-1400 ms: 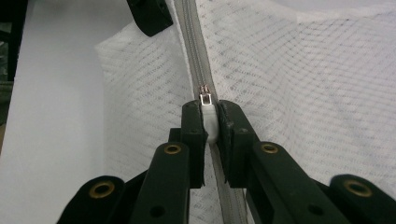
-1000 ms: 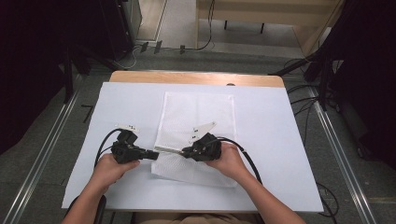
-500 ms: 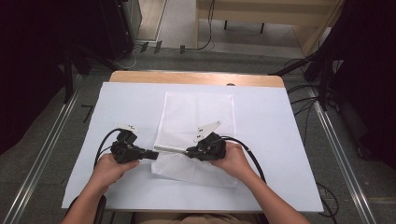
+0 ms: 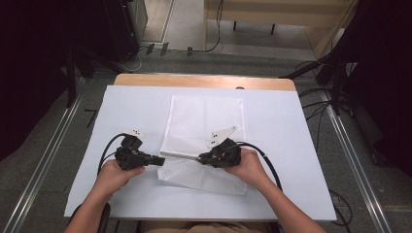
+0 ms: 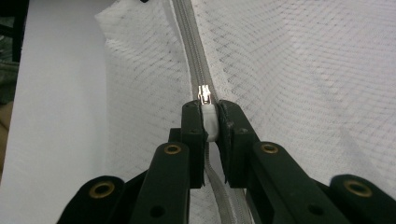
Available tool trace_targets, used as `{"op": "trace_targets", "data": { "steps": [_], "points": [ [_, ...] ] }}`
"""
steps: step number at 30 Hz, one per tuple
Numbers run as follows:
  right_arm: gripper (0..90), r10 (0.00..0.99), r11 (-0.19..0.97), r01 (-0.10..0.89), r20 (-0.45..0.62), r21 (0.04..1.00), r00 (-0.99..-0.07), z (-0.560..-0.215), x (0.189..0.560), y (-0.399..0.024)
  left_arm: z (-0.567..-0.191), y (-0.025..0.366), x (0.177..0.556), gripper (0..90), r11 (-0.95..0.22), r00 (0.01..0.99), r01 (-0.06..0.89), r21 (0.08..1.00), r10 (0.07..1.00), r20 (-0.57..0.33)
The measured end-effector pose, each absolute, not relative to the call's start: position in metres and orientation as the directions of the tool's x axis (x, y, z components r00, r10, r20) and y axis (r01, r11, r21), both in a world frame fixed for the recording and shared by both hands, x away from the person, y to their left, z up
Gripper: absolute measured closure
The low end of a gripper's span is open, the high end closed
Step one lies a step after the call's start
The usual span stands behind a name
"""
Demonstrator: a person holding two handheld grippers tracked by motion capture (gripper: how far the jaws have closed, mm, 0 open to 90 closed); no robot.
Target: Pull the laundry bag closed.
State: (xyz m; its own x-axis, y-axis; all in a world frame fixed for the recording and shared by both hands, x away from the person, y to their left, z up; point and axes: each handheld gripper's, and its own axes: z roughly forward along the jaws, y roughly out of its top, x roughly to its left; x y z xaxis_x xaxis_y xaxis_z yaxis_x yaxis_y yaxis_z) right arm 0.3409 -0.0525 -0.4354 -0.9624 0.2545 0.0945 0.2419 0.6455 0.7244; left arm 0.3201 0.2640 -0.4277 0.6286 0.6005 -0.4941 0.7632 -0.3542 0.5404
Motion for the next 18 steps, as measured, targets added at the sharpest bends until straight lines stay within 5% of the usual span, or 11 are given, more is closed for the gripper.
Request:
{"op": "trace_targets", "data": {
  "steps": [18],
  "points": [
    [82.4, 0.273, 0.642, 0.265, 0.109, 0.720, -0.956, -0.435, 0.342, -0.073, -0.428, 0.265, 0.320, 89.3, -0.351, 0.626, 0.765, 0.539, 0.600, -0.498]
  ]
}}
